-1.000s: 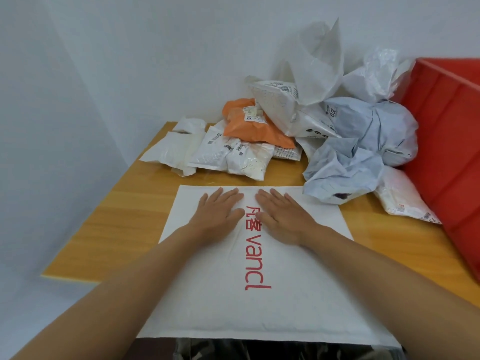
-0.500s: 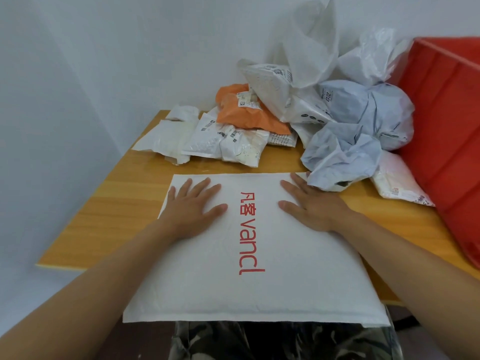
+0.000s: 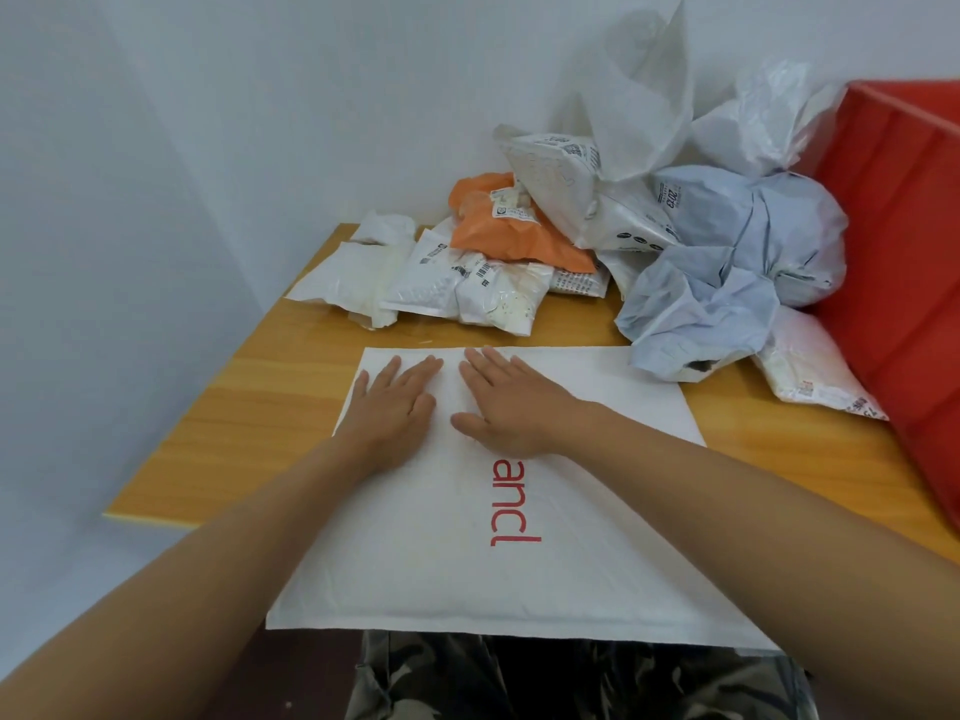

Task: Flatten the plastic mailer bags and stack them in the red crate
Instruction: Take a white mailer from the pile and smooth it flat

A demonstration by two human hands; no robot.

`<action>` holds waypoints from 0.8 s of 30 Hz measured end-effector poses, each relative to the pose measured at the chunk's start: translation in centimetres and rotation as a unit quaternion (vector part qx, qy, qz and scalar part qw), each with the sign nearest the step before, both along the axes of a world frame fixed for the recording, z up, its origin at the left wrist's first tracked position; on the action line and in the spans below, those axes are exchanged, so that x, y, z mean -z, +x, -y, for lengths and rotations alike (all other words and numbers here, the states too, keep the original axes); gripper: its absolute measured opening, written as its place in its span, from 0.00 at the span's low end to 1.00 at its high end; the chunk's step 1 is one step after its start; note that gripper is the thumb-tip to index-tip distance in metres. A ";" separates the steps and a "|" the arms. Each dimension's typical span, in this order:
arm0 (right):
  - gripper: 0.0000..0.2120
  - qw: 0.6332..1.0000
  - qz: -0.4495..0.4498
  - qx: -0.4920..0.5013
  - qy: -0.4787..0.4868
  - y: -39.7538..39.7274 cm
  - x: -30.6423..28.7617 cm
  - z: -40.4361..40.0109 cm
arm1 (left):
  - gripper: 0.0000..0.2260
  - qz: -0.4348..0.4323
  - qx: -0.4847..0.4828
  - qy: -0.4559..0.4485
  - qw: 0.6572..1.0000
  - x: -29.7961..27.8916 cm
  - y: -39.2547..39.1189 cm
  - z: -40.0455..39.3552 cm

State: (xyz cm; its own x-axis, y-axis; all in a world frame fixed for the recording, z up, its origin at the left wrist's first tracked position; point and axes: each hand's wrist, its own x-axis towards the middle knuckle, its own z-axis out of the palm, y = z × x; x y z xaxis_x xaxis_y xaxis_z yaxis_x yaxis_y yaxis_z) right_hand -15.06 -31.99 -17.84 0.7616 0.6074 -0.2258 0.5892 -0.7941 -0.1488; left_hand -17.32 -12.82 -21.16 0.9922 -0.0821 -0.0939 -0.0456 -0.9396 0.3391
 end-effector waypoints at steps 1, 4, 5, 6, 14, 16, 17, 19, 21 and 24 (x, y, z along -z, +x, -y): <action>0.35 1.000 -0.005 0.001 -0.001 0.5 0.2 -0.7 | 0.24 0.000 -0.011 -0.018 1.000 0.0 0.0 0.0; 0.36 1.000 -0.015 -0.004 -0.008 1.3 1.9 -1.4 | 0.24 -0.008 -0.028 -0.048 0.998 0.1 0.2 -0.3; 0.36 1.000 -0.009 -0.005 -0.008 1.3 2.5 -1.2 | 0.24 -0.009 -0.026 -0.051 0.998 0.2 0.3 -0.2; 0.36 1.000 -0.001 -0.003 -0.006 1.3 2.8 -1.1 | 0.24 -0.010 -0.026 -0.052 0.998 0.2 0.4 -0.3; 0.33 0.992 0.024 -0.123 0.015 -1.4 3.0 -2.2 | 0.24 -0.024 -0.056 -0.116 0.991 -0.3 0.6 -0.2; 0.33 0.991 0.030 -0.132 0.018 -1.8 3.0 -2.2 | 0.24 -0.034 -0.054 -0.105 0.992 -0.4 0.6 -0.2; 0.32 0.987 0.037 -0.153 0.021 -2.2 2.8 -2.3 | 0.24 -0.038 -0.054 -0.098 0.993 -0.3 0.8 -0.3; 0.31 0.974 0.030 -0.222 0.031 -3.5 2.6 -2.7 | 0.23 -0.057 -0.073 -0.138 0.986 -0.3 1.1 -0.7; 0.32 0.965 0.016 -0.263 0.015 -4.8 2.9 -2.9 | 0.24 -0.059 -0.071 -0.170 0.981 -1.0 1.0 -0.6; 0.33 0.967 0.013 -0.253 0.005 -4.7 3.2 -2.9 | 0.23 -0.088 -0.048 -0.192 0.976 -2.3 0.7 -0.3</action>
